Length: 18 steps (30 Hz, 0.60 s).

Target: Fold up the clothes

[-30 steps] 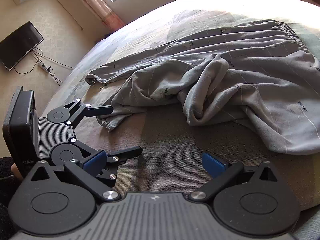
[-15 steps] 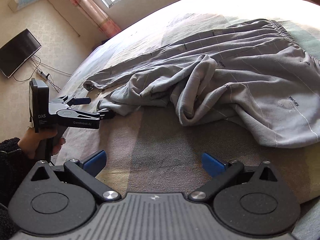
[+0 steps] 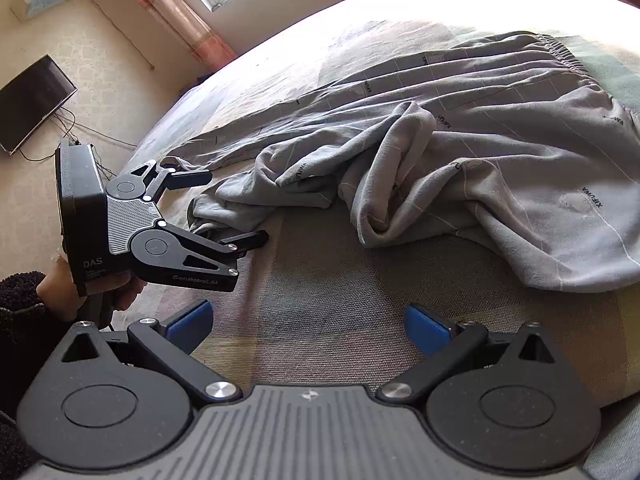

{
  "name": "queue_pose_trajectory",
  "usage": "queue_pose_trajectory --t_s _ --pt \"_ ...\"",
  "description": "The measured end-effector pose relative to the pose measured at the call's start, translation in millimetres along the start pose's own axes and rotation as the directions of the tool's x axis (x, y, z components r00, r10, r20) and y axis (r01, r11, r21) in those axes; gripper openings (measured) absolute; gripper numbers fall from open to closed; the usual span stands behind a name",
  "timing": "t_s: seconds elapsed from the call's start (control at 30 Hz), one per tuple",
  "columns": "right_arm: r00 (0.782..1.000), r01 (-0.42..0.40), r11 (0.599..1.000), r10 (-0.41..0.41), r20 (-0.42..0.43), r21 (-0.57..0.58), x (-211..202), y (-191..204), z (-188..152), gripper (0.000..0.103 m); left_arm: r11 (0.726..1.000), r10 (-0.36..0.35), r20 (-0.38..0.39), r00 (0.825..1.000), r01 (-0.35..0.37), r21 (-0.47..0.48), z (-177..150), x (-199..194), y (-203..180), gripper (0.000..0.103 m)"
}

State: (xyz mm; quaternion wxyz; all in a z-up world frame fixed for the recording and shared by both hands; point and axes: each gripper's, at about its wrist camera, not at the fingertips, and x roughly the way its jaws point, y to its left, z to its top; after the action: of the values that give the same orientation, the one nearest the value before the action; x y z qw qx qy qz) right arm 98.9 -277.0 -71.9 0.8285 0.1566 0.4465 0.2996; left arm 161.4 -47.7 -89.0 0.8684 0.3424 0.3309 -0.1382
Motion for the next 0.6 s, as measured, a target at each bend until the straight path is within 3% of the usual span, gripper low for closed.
queue_pose_trajectory --t_s 0.13,0.27,0.4,0.43,0.53,0.6 --pt "1.0 0.009 1.0 -0.009 0.009 0.0 -2.3 -1.1 -0.2 0.103 0.984 0.171 -0.04 0.984 -0.169 0.052 1.3 6.0 1.6 0.103" --pt "1.0 0.004 1.0 -0.004 0.021 0.01 -5.1 -5.7 0.0 0.103 0.966 0.251 -0.044 0.967 -0.246 0.083 -10.3 -8.2 13.6 0.103" --pt "1.0 -0.004 1.0 0.003 0.019 0.028 -2.8 -10.1 -0.5 0.103 0.931 0.356 -0.051 0.933 -0.35 0.105 -21.4 -20.9 24.0 0.103" --pt "1.0 -0.008 0.999 0.008 0.017 0.031 -1.9 -10.9 -0.6 0.103 0.929 0.361 -0.056 0.931 -0.353 0.111 -22.3 -21.9 25.1 0.103" --pt "1.0 -0.016 1.0 0.016 0.01 0.025 -0.1 -8.5 -1.4 0.103 0.95 0.291 -0.035 0.956 -0.285 0.131 -21.7 -24.5 18.1 0.103" --pt "1.0 -0.015 1.0 0.015 0.007 0.017 0.5 -6.8 -0.8 0.103 0.951 0.248 -0.016 0.969 -0.24 0.193 -20.8 -24.6 3.0 0.103"
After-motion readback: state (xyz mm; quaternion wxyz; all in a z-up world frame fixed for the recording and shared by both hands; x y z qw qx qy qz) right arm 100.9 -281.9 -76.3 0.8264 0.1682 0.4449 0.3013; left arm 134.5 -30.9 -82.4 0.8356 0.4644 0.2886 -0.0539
